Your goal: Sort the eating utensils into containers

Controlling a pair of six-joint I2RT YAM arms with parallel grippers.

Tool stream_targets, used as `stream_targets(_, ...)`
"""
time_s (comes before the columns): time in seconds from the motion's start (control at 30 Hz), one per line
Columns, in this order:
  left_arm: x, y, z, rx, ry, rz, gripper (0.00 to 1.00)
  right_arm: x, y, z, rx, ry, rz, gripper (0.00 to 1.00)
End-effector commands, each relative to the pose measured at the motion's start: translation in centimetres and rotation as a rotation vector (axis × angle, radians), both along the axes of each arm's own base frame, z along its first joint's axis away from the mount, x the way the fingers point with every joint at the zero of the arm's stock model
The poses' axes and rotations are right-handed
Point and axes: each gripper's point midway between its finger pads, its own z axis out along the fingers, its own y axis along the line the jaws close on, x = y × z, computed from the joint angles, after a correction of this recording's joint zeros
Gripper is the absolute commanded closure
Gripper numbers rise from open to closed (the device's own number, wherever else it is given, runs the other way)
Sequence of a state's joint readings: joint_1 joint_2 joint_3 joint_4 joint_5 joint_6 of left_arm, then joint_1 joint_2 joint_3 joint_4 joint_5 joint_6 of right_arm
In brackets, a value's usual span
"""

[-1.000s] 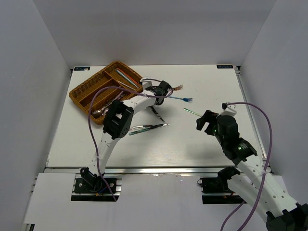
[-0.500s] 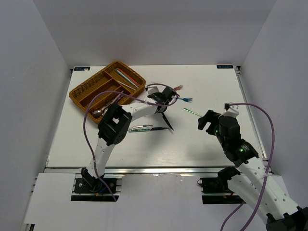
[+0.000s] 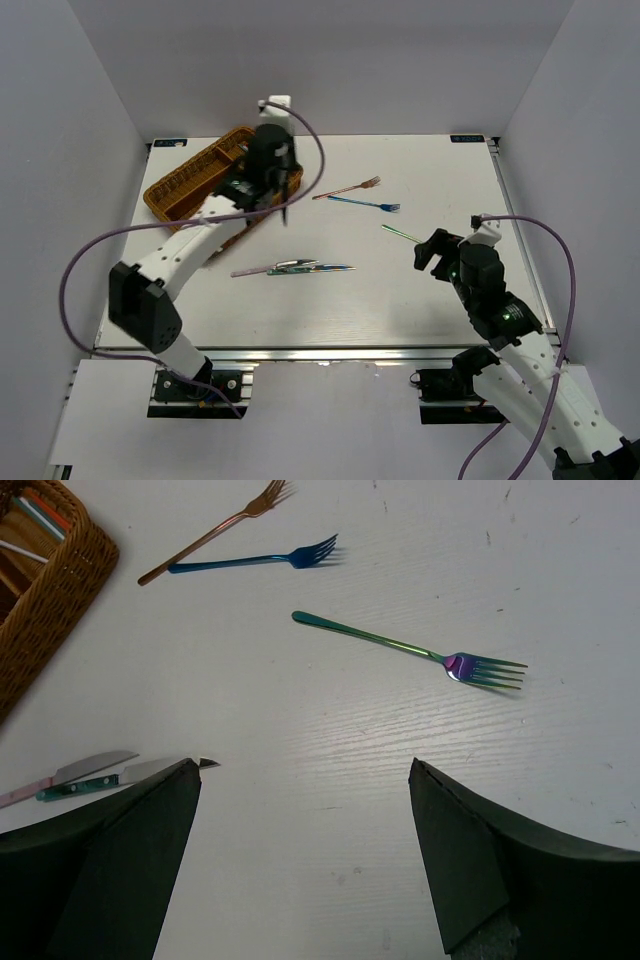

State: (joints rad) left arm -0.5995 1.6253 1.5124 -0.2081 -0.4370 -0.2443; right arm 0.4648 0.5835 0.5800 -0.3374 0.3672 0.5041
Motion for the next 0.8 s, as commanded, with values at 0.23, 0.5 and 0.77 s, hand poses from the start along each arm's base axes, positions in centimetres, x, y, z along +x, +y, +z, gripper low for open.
stream_targets(0.23, 5.8, 13.2, -3.7, 0.652, -0.072, -0.353, 1.00, -0.3, 0.9, 2.2, 0.042, -0.057, 0.055, 0.11)
stream_targets(0.5, 8.6, 16.5, -9.2, 0.693, -0.015, -0.412, 1.00, -1.1, 1.5, 3.0, 0.081, -0.092, 0.105, 0.11)
stream_targets(0.77, 9.8, 18.7, -12.6, 0.661, 0.035, -0.438, 1.00, -1.4, 1.5, 3.8, 0.088, -0.110, 0.114, 0.11)
